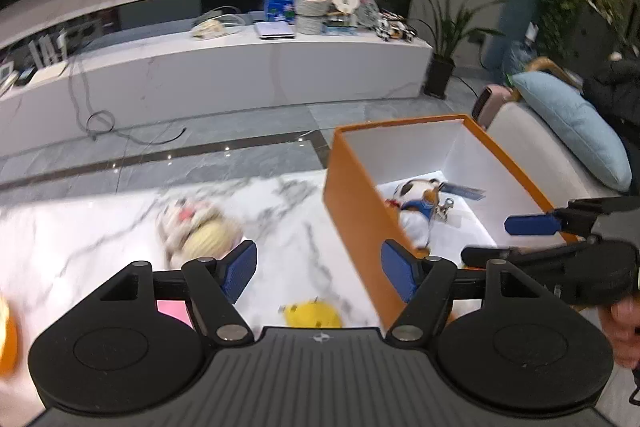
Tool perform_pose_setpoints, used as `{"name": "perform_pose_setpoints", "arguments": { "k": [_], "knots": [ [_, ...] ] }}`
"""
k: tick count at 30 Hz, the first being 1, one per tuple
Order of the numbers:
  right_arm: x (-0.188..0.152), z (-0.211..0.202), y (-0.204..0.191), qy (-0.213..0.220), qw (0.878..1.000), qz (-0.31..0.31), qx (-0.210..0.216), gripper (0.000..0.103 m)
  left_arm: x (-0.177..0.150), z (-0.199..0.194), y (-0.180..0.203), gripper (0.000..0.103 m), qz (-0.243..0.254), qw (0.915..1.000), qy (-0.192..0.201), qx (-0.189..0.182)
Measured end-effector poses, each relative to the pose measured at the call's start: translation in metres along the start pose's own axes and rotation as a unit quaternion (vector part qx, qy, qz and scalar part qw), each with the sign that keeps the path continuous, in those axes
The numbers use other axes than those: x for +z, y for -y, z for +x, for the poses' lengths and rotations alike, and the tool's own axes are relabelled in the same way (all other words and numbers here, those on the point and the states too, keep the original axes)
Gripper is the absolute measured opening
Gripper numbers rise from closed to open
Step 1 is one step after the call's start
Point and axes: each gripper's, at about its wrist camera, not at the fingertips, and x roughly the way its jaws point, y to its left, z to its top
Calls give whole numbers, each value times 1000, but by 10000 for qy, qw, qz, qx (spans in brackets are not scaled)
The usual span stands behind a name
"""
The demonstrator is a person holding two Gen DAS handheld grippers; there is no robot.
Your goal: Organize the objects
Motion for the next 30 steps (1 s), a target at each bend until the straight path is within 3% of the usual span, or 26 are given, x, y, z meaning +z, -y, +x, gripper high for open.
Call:
{"name": "perform_pose_setpoints", "arguments": {
  "k": [6,10,15,20,23,30],
  "knots": [
    [-10,-13,-16,247,9994,235,-87,64,-50,-16,-7,85,120,9997,102,167],
    [-19,-26,-31,426,9987,273,88,64,-80,-13,-10,86,277,9996,-95,-9],
    [-31,-25,-53,309,9981,332,406,64,-107,-12,-21,86,234,9995,-140,-127],
    [-41,-19,-86,139,9984,-119,530,67,-121,-10,-26,86,203,9981,-422,-392],
    [-45,-20,-99,139,9990,-327,281,66,-133,-10,-23,86,280,9967,-560,-508],
    [-55,-38,-99,452,9989,75,116,62,-156,-1,-10,86,644,9950,-627,-440]
  ]
}}
